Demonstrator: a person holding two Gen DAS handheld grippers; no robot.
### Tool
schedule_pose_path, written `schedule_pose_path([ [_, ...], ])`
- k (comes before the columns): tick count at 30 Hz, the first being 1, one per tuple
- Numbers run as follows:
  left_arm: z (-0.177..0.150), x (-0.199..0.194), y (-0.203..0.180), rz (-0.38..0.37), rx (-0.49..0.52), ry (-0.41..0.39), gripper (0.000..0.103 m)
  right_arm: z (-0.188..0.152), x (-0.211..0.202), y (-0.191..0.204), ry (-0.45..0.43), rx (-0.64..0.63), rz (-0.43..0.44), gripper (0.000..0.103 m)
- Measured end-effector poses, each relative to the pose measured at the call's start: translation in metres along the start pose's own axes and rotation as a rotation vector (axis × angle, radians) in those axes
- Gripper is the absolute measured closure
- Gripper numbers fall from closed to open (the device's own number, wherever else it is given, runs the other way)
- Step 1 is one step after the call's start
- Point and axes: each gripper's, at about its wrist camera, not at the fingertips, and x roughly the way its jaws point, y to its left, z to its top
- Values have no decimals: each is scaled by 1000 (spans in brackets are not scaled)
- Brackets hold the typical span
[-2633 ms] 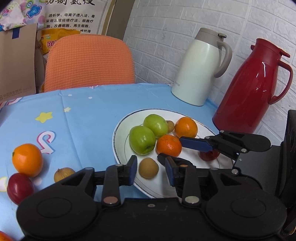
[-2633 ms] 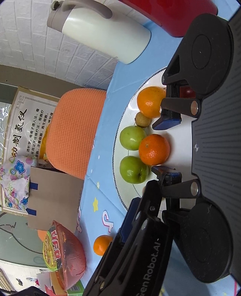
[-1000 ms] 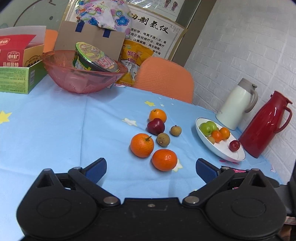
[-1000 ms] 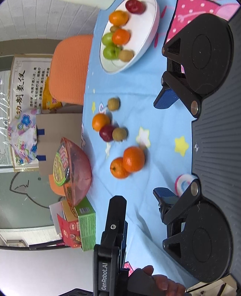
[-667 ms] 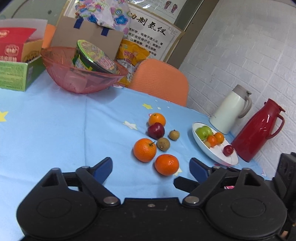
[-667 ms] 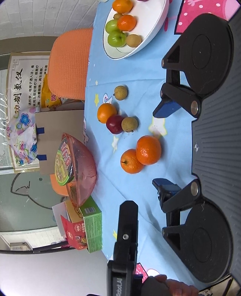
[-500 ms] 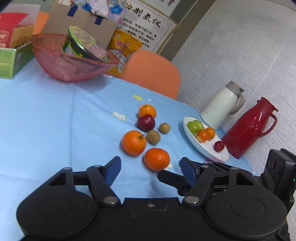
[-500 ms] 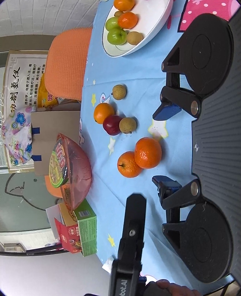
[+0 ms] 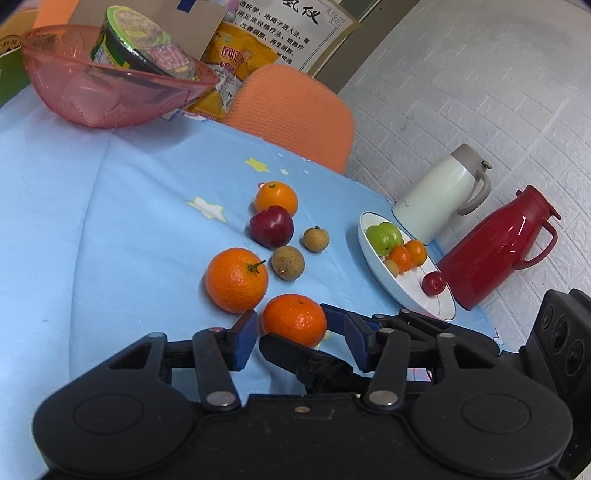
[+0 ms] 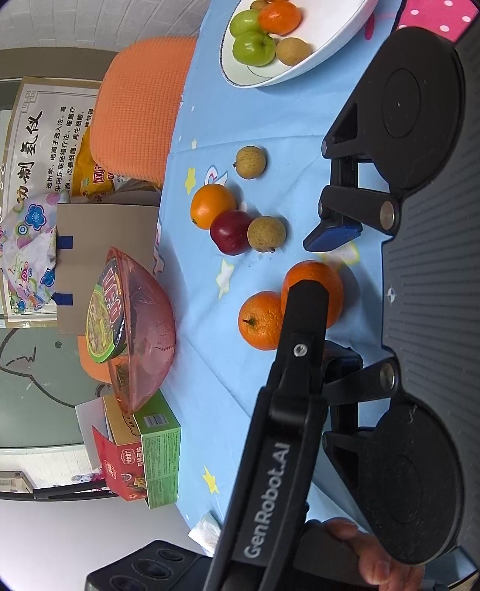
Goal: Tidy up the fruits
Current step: 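Grasp an orange with the right gripper while the left gripper grasps another orange, then carry both oranges in the grippers over the white plate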
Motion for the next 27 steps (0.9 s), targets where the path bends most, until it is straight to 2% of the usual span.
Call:
schedule_pose_path([
  [5,2,7,2,-1,-13,11,57,-1,4,-1,10,12,5,28],
  [18,-2,17,-20,35,29,28,56,-9,-12,-8,-25,35,-17,31],
  [27,-5,29,-69,4,142,38,54,-19,-48,-32,-103,87,-78,31],
])
